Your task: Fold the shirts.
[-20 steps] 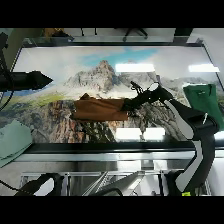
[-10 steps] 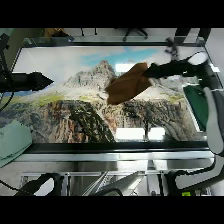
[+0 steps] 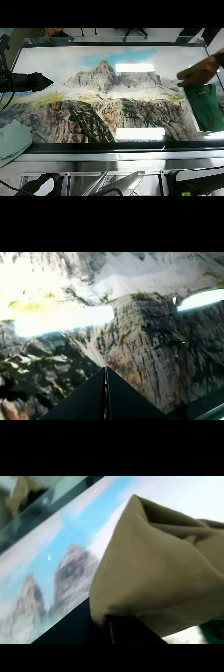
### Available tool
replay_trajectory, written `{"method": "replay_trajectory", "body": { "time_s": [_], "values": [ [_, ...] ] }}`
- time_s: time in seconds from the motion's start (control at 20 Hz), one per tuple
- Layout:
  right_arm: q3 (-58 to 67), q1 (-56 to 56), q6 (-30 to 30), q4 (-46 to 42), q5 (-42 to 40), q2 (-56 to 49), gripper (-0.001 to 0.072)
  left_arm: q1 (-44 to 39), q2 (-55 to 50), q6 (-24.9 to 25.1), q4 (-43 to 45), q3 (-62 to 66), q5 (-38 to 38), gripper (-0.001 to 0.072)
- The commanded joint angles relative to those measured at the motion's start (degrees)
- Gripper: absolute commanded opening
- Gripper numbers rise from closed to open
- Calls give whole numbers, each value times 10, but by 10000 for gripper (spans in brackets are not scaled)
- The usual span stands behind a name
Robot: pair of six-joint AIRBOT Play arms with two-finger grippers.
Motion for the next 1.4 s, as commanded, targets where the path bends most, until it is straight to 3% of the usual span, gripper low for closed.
{"method": "replay_trajectory", "body": {
  "time_s": [0.0,0.45,0.65,0.95,1.0,1.05,1.1,1.25,1.35],
  "values": [
    [3,-89,-8,22,49,-18,18,0,-1,0,0,0,-1,14],
    [3,-151,0,7,120,19,18,-1,-1,1,0,0,-1,14],
    [-2,-153,66,-167,217,19,18,-1,-2,4,0,0,-1,14],
    [-61,-153,227,-390,306,18,34,-1,-2,9,0,0,-15,14],
    [-73,-153,231,-415,308,17,200,-1,-2,9,0,0,-15,14],
    [-83,-153,231,-436,310,16,466,-1,-2,8,0,0,-15,14],
    [-84,-153,231,-444,315,12,585,-1,-2,8,0,0,-15,14],
    [-69,-151,237,-432,302,12,598,-1,-2,8,-1,0,-15,14],
    [-38,-146,236,-378,283,12,592,-1,-2,8,-2,0,-14,14]
  ]
}}
